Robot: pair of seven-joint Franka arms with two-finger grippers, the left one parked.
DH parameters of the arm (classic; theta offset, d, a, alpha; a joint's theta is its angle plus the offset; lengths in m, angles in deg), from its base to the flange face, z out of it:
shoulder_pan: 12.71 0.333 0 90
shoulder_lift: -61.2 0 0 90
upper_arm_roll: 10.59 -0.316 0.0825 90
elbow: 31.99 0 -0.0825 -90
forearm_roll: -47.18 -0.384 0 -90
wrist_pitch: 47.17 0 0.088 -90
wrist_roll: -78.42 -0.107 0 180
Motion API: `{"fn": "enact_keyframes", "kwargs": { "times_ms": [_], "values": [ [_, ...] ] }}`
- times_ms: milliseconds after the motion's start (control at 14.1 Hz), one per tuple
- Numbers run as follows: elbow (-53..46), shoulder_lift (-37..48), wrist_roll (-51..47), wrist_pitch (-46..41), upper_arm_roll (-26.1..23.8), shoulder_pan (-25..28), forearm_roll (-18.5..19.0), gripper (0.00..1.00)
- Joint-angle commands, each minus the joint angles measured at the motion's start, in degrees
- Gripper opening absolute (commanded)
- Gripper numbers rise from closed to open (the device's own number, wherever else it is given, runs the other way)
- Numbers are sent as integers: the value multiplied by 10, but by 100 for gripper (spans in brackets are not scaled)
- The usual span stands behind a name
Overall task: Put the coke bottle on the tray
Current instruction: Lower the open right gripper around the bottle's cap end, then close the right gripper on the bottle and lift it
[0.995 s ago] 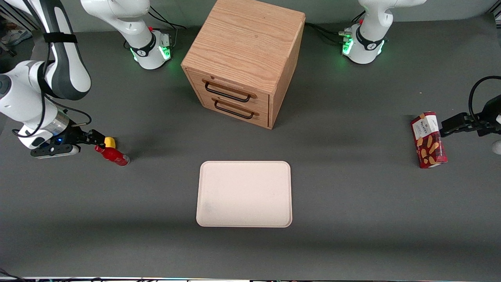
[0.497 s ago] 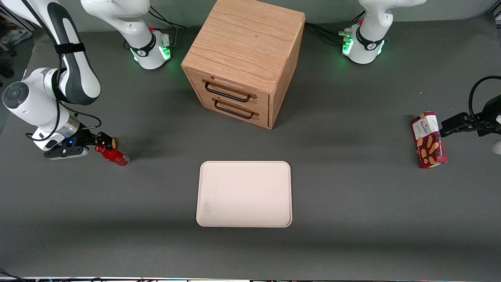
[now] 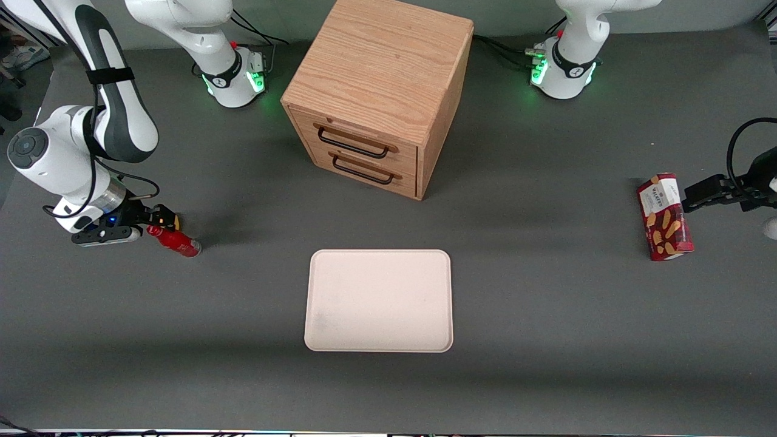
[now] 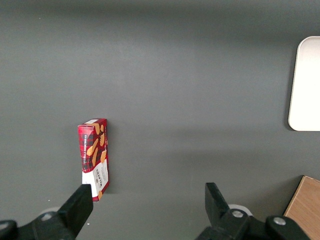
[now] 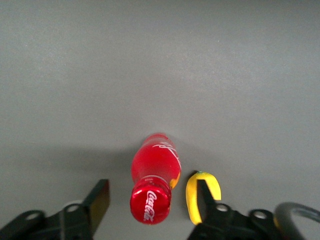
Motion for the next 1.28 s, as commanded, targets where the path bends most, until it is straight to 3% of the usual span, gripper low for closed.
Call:
{"fn": "enact_keyframes", "kwargs": {
  "times_ms": [0, 142, 569, 1208],
  "values": [
    [0, 5, 17, 4, 2, 3, -15, 26],
    [-2, 7, 17, -4, 2, 3, -15, 1],
    [-35, 12, 16, -36, 0, 4, -15, 0],
    [-305, 12, 7, -382, 1, 4, -14, 0]
  ]
}}
